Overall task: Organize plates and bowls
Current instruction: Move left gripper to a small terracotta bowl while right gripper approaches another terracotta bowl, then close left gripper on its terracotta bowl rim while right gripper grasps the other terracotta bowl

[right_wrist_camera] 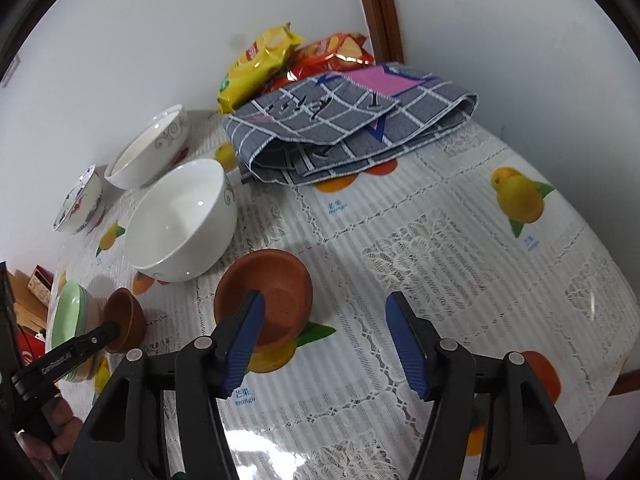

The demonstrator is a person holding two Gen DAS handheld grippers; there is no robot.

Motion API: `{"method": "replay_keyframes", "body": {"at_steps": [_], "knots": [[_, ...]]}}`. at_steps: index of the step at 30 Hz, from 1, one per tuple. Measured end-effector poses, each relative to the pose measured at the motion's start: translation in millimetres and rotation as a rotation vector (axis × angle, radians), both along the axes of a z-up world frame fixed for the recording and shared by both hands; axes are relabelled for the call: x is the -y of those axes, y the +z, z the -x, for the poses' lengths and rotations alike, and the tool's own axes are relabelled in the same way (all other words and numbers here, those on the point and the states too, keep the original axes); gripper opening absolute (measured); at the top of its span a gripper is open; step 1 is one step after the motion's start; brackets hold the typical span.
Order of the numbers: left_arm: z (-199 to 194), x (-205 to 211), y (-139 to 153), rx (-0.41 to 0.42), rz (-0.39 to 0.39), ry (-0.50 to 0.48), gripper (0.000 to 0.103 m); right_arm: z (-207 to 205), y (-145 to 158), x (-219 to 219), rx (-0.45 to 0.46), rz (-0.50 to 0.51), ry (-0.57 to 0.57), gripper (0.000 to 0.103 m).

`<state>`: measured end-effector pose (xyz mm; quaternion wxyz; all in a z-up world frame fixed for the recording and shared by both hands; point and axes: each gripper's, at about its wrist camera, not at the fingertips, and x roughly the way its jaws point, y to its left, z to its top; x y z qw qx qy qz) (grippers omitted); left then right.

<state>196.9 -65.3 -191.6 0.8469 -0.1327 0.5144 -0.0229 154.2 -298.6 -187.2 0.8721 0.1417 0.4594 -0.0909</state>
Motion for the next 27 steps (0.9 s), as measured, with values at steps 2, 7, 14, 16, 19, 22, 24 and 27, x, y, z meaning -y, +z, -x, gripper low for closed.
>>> {"method": "replay_keyframes", "body": {"at_steps": [2,7,14,16,19,22,24,27], "knots": [[-5,3,-4,-0.008,-0.013,-0.010,0.035,-3,-3,-2,-0.010,0.007,0.000,0.059],[-13,8,-4,0.009,-0.049,-0.024,0.035,-14,-16,-7,-0.052,0.016,-0.001,0.056],[-17,13,-5,0.040,-0.095,-0.093,0.036,-23,-33,-16,-0.085,0.064,-0.034,0.053],[-19,11,-5,0.047,-0.073,-0.098,0.037,-24,-35,-19,-0.089,0.090,-0.028,0.053],[-21,4,-5,0.050,-0.021,-0.090,0.037,-23,-35,-20,-0.096,0.102,-0.027,0.053],[-20,4,-5,0.059,-0.023,-0.096,0.037,-21,-34,-16,-0.087,0.073,-0.048,0.053],[-19,8,-6,0.067,-0.050,-0.103,0.037,-19,-34,-11,-0.084,0.045,-0.063,0.053],[-18,10,-7,0.077,-0.066,-0.094,0.037,-20,-33,-7,-0.084,0.006,-0.076,0.053]]}}
